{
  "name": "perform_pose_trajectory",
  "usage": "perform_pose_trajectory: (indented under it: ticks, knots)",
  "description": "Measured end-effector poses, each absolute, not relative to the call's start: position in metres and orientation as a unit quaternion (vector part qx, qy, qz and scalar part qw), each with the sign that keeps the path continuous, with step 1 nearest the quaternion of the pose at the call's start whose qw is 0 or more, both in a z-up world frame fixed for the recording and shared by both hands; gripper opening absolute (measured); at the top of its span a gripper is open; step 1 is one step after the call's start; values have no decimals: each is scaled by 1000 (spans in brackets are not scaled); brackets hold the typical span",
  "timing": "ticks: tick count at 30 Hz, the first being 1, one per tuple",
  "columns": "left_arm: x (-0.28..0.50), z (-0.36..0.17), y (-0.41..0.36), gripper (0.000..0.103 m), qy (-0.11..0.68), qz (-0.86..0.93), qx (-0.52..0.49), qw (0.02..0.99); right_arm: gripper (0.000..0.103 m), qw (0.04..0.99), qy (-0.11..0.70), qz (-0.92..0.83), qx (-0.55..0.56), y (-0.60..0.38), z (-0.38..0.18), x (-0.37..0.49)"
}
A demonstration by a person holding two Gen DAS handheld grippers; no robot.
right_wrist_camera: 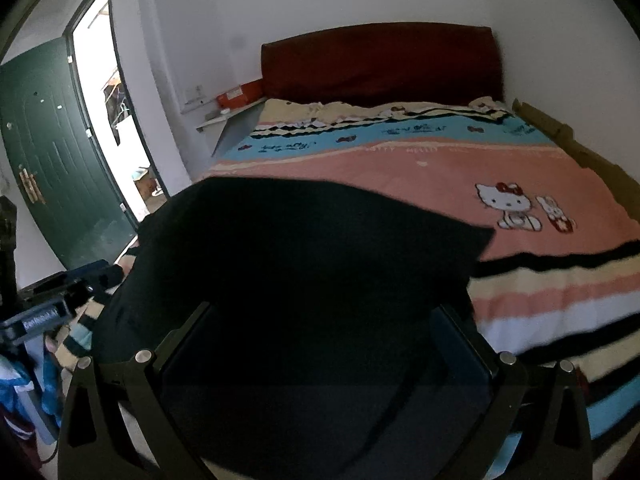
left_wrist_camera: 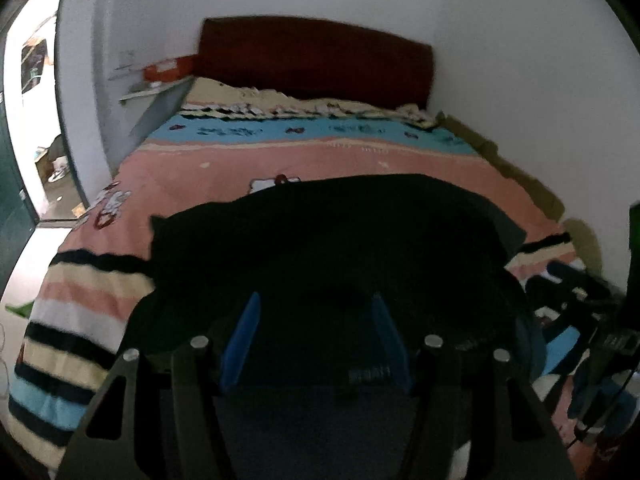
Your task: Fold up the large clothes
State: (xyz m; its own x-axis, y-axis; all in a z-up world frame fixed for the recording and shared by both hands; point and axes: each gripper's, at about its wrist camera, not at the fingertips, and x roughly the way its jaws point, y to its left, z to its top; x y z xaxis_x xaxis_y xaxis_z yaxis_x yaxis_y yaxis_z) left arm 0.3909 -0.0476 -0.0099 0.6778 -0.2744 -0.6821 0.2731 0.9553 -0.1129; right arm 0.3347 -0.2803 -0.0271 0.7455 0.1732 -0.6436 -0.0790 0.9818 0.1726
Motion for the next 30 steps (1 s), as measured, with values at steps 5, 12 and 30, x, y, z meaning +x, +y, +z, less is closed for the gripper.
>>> perform_pose_trajectory:
  ticks: [5, 12, 30]
  knots:
    - [445, -25, -71, 57, 386, -151, 17, 910, 103, 928, 364, 64, 52, -273, -36, 382]
    - [508, -60, -92, 58, 414, -130, 46, 900, 102, 908, 411, 64, 38, -270, -70, 445]
    - [579, -133, -107, 63, 454, -118, 16, 883, 103, 868, 476, 61, 130, -307, -157, 525]
